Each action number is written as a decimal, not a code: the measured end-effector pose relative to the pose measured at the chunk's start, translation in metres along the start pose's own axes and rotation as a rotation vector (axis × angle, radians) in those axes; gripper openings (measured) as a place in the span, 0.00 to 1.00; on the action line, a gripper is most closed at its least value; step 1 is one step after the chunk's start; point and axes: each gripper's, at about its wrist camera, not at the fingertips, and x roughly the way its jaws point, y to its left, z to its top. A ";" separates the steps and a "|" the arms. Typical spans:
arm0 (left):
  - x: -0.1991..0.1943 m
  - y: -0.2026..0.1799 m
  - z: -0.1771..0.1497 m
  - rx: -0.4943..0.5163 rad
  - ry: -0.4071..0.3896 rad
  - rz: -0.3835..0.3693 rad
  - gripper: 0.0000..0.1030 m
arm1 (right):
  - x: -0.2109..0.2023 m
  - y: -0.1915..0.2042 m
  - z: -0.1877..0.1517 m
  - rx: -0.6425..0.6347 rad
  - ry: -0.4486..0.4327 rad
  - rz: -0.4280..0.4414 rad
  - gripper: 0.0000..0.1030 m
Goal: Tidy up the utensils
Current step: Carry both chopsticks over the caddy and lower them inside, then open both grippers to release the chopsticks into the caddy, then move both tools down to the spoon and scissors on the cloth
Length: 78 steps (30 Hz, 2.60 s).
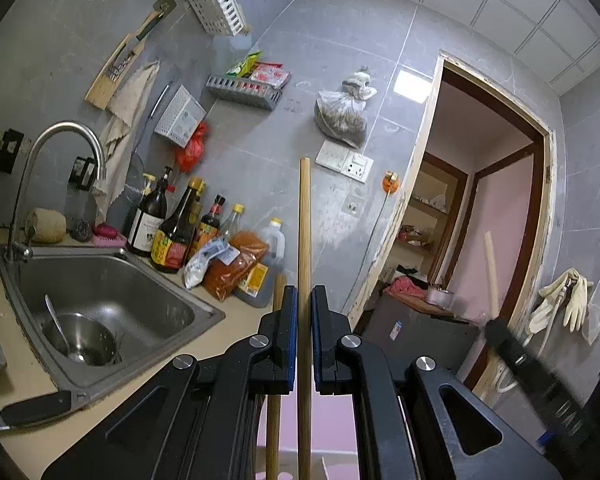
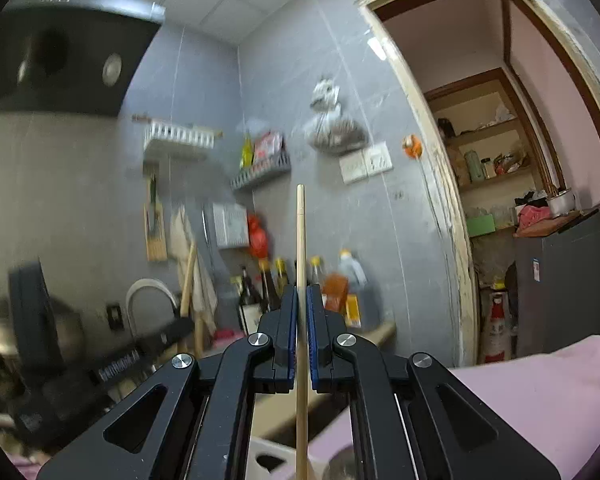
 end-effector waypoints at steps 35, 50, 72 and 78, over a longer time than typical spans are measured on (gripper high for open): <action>-0.053 -0.050 -0.022 0.070 0.141 -0.126 0.58 | -0.092 -0.029 0.017 -0.006 0.128 -0.110 0.35; -0.062 -0.105 -0.049 0.182 0.236 -0.224 0.87 | -0.171 -0.061 0.027 -0.064 0.104 -0.258 0.67; -0.059 -0.148 -0.121 0.293 0.555 -0.386 0.96 | -0.223 -0.104 -0.013 -0.031 0.381 -0.396 0.98; -0.048 -0.154 -0.143 0.311 0.713 -0.414 0.95 | -0.224 -0.114 -0.036 -0.005 0.546 -0.405 0.98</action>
